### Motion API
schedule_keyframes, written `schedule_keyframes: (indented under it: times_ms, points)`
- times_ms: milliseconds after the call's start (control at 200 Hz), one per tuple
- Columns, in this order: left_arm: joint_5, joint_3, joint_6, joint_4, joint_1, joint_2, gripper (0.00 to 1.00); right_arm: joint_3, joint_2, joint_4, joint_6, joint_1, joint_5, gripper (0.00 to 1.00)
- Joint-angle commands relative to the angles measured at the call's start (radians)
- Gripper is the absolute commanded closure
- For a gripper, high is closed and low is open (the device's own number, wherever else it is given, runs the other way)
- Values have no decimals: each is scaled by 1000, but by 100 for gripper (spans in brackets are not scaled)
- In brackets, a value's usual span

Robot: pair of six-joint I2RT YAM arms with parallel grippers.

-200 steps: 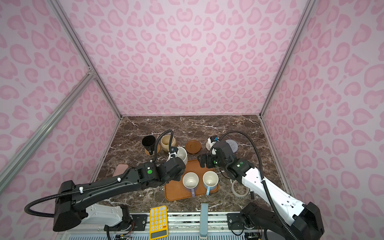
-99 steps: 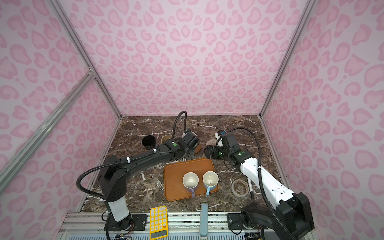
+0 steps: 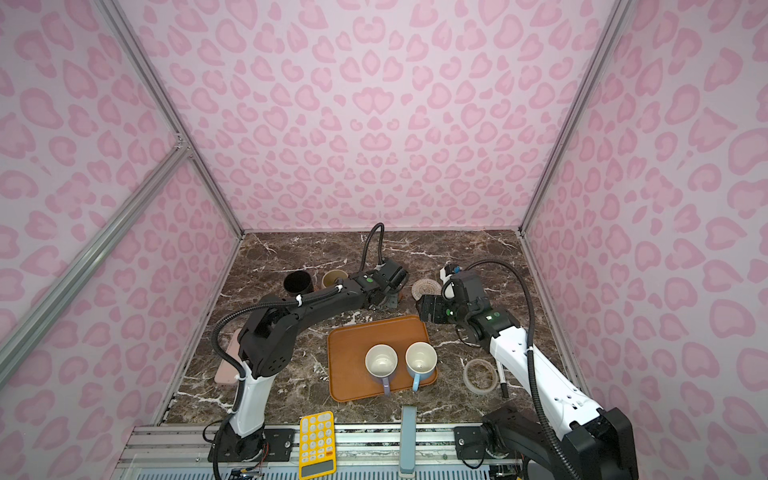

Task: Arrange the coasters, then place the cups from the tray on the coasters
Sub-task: 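Carry the speckled mug with the left gripper onto the small wooden coaster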

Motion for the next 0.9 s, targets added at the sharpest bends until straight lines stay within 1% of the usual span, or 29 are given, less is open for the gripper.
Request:
schedule_keyframes:
  times_ms: [0,160,240,340,440,545,625,780,810,850,895,900]
  points:
    - [-32,16,-12,72,2,4,97,-20,-13,6,-14,-5,6,4]
    - [-38,25,-24,67,8,40,97,-20,-18,-2,-20,-11,2,4]
    - [-46,-13,-40,105,9,25,97,-19,-16,-2,-23,-12,1,4]
    - [-69,-10,-45,88,9,25,97,-18,-7,5,-22,-13,-7,4]
    - [-87,-42,-53,105,9,8,95,-17,6,9,-20,-13,-18,4]
    - [-41,-50,-50,130,12,13,87,-11,16,-5,-29,-14,-18,4]
    - [-29,-42,-49,132,12,19,80,-12,18,-6,-28,-13,-16,4]
    - [-36,-40,-37,124,12,12,75,-13,20,-4,-29,-14,-15,4]
    - [-37,-43,-36,127,12,9,72,-15,20,-3,-29,-14,-13,4]
    - [-35,-47,-36,122,12,6,66,-17,20,-4,-31,-14,-11,4]
    - [-23,-54,-35,127,12,-1,65,-18,20,-5,-34,-14,-7,4]
    - [-22,-55,-35,128,12,-1,62,-19,20,-4,-34,-14,-7,4]
